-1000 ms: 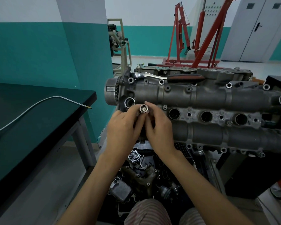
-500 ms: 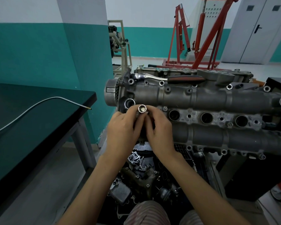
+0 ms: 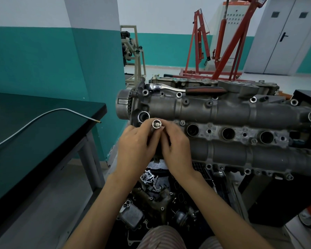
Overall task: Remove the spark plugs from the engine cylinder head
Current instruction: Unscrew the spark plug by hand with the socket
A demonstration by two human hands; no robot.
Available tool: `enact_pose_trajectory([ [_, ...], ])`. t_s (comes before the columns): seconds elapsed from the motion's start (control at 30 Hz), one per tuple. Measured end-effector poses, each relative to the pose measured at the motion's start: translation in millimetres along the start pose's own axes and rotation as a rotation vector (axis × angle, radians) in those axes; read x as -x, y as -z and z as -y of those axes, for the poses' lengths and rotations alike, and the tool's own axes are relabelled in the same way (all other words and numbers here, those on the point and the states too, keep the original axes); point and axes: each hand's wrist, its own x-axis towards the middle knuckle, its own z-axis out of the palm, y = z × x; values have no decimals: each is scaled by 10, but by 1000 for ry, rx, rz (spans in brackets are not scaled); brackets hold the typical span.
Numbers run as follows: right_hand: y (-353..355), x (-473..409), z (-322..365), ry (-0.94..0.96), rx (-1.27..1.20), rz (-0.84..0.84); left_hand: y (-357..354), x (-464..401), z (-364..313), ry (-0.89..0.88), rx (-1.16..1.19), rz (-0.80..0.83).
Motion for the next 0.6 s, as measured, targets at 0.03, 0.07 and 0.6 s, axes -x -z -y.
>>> enact_pose_trajectory([
  [0.03,2,-1,0,-4,4,4,0,-3,-6,21,15,-1],
  [0.07,3,1,-1,-10,7,6,1,-4,-12,45,25,-5],
  [0.6,10,1,14,-19,-26,26,45,-15,-31,18,13,66],
])
